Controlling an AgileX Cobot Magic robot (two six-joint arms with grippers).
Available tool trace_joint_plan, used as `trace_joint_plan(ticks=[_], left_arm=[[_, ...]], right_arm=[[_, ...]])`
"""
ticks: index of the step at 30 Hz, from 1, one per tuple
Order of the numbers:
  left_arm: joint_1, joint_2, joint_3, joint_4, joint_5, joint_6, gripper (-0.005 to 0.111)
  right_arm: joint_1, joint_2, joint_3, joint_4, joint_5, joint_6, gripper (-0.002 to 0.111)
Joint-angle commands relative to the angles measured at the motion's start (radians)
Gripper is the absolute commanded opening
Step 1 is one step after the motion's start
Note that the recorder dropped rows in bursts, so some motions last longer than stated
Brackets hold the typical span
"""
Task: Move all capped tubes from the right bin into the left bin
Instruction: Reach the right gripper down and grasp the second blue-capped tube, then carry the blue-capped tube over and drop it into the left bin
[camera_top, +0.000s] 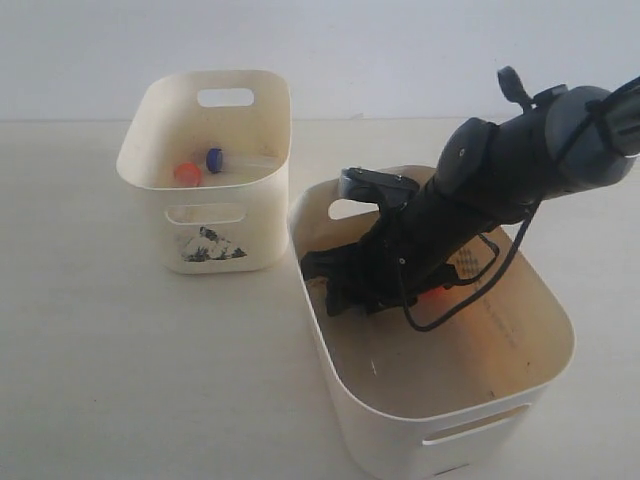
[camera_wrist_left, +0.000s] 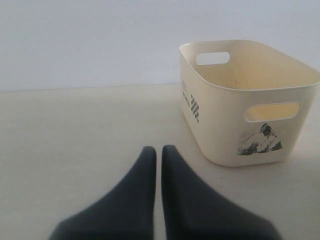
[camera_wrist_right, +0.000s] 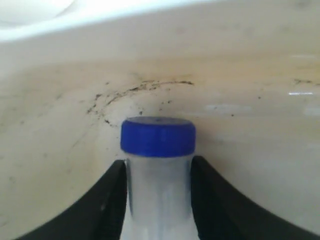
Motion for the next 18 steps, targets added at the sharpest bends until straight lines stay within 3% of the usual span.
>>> trace_joint_plan(ticks=[1,3,6,12,18], left_arm=[[-0.003,-0.003,-0.003,0.002,-0.005,-0.008,0.004],[-0.003,-0.003,-0.003,0.002,-0.005,-0.008,0.004],[-0.003,-0.003,-0.003,0.002,-0.005,-0.008,0.004],[-0.003,-0.003,-0.003,0.002,-0.005,-0.008,0.004],[-0.003,-0.003,-0.003,0.002,-0.005,-0.008,0.004]], right_arm=[[0.002,0.046,0.022,-0.03,0.059,0.004,0.041],[0.002,0.046,0.022,-0.032,0.059,0.004,0.032],[0.002,0.046,0.022,-0.032,0.069,0.003,0.002],[0.002,0.012,0.022,-0.036,0.104,-0.002,0.0],[0.0,-0.258,0.022,-0.165,0.195,0.0,0.0]])
